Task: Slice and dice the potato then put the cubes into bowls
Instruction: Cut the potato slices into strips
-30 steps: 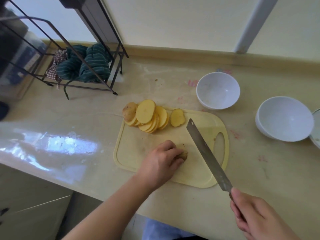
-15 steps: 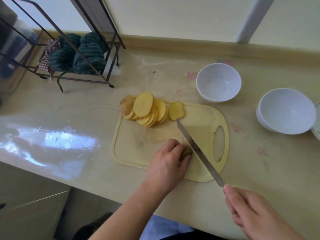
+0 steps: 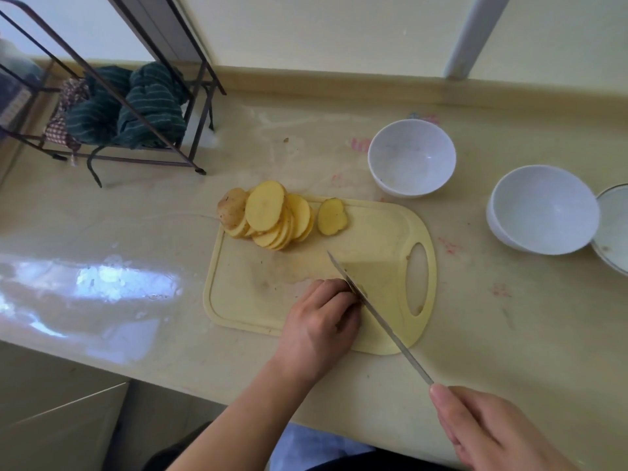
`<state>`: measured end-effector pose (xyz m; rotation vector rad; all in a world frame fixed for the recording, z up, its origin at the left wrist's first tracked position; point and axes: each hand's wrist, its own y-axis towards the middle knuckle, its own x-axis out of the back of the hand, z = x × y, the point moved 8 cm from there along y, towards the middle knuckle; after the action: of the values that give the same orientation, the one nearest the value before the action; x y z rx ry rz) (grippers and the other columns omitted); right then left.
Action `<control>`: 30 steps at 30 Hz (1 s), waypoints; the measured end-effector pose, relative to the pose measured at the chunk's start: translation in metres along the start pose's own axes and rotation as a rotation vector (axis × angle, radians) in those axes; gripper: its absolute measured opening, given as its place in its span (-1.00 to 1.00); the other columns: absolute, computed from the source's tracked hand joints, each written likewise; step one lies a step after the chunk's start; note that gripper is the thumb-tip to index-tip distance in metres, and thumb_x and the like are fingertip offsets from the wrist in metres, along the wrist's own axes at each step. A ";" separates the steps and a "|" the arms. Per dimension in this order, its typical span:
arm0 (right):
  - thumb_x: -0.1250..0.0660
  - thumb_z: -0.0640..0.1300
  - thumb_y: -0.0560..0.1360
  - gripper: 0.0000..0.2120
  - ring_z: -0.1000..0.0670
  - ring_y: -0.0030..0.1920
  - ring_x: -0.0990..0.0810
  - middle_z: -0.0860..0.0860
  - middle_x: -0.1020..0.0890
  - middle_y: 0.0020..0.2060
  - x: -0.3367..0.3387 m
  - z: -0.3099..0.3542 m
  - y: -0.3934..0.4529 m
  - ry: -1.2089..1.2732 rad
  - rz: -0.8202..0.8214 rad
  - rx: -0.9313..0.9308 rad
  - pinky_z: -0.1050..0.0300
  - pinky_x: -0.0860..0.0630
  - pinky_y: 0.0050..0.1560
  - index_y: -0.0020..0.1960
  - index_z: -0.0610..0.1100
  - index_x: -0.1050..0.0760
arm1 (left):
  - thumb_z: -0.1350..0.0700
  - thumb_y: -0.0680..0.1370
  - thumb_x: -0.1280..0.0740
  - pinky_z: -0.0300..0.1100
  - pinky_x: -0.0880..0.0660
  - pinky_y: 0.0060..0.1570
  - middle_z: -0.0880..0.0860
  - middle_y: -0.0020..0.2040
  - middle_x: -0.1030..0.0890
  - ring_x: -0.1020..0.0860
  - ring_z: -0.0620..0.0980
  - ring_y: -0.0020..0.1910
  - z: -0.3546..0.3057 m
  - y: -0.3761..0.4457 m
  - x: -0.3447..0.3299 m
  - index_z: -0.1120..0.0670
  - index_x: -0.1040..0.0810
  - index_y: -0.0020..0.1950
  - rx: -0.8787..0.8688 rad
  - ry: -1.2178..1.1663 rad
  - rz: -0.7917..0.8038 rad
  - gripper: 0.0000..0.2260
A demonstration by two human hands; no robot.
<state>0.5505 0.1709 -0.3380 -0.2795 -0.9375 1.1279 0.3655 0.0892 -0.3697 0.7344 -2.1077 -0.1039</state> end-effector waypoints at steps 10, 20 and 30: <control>0.26 0.75 0.02 -0.12 0.10 -0.46 -0.43 0.04 -0.39 -0.56 0.000 -0.006 -0.004 -0.014 -0.004 -0.069 0.30 -0.31 -0.38 -0.31 0.02 -0.37 | 0.31 0.50 -0.46 -0.19 -0.50 -0.12 0.12 -0.02 -0.67 -0.59 0.08 -0.15 0.000 0.001 0.000 0.24 -0.70 -0.03 -0.007 -0.008 0.003 -0.92; 0.03 0.66 0.21 -0.25 0.11 -0.49 -0.36 0.02 -0.31 -0.57 0.003 0.004 -0.005 0.065 -0.039 -0.027 0.30 -0.27 -0.40 -0.33 -0.06 -0.33 | 0.31 0.50 -0.47 -0.15 -0.52 -0.09 0.13 -0.01 -0.68 -0.60 0.10 -0.14 0.002 0.002 -0.002 0.24 -0.71 -0.04 0.002 -0.022 0.015 -0.93; -0.20 0.40 0.43 -0.42 0.04 -0.44 -0.45 -0.09 -0.45 -0.47 0.002 0.003 -0.012 0.138 -0.017 -0.139 0.20 -0.40 -0.31 -0.33 -0.13 -0.43 | 0.31 0.49 -0.49 -0.14 -0.53 -0.09 0.13 0.01 -0.69 -0.62 0.10 -0.14 0.002 0.003 -0.001 0.24 -0.72 -0.03 -0.014 -0.025 0.007 -0.92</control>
<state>0.5566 0.1662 -0.3277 -0.4560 -0.8951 1.0164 0.3635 0.0917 -0.3705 0.7204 -2.1315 -0.1243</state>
